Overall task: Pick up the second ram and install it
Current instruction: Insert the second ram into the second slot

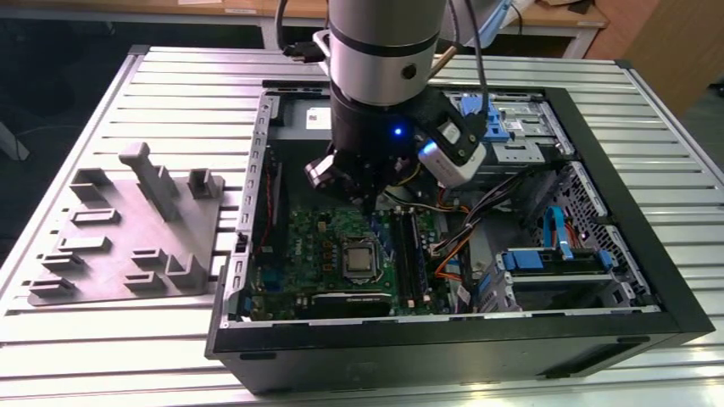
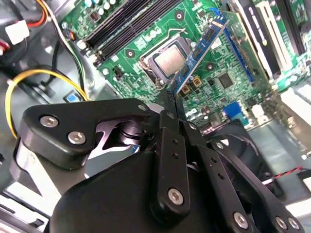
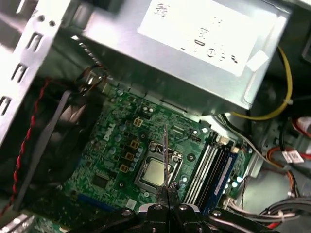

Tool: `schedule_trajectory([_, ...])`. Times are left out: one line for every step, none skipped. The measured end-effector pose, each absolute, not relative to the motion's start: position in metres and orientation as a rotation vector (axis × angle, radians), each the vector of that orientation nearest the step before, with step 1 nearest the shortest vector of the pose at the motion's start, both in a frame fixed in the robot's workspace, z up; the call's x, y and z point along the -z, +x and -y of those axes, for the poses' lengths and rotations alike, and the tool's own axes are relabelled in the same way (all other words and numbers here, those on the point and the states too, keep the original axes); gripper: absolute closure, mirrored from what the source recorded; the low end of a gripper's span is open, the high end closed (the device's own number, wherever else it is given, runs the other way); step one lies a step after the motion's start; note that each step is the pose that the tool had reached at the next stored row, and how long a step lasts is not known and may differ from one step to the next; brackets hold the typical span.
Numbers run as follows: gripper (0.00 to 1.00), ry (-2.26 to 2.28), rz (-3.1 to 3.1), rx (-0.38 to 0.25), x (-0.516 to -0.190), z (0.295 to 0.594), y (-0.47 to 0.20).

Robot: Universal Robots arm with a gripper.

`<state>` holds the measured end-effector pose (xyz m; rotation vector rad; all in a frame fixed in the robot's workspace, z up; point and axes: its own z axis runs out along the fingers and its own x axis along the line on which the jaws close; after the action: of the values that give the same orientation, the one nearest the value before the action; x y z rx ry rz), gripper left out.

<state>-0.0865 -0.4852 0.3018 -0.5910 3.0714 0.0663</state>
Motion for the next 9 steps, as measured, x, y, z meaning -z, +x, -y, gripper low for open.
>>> schedule_trajectory([0.88,-0.563,-3.076,-0.066,-0.3017,0.4852,-0.0865])
schedule_trajectory([0.88,-0.536,-3.081,-0.066,-0.3016,0.4852,-0.0865])
schedule_trajectory([0.88,-0.508,-3.085,-0.066,-0.3015,0.4852,-0.0865])
schedule_trajectory([0.88,-0.478,-3.089,-0.066,-0.3013,0.4852,-0.0865])
schedule_trajectory([0.88,-0.450,-3.093,-0.065,-0.3012,0.4852,-0.0865])
schedule_trajectory([0.88,-0.423,-3.097,-0.065,-0.3011,0.4852,-0.0865])
schedule_trajectory([0.88,-0.395,-3.100,-0.065,-0.3010,0.4852,-0.0865])
schedule_trajectory([0.88,-0.367,-3.103,-0.065,-0.3009,0.4852,-0.0865])
schedule_trajectory([0.88,-0.339,-3.106,-0.064,-0.3007,0.4852,-0.0865])
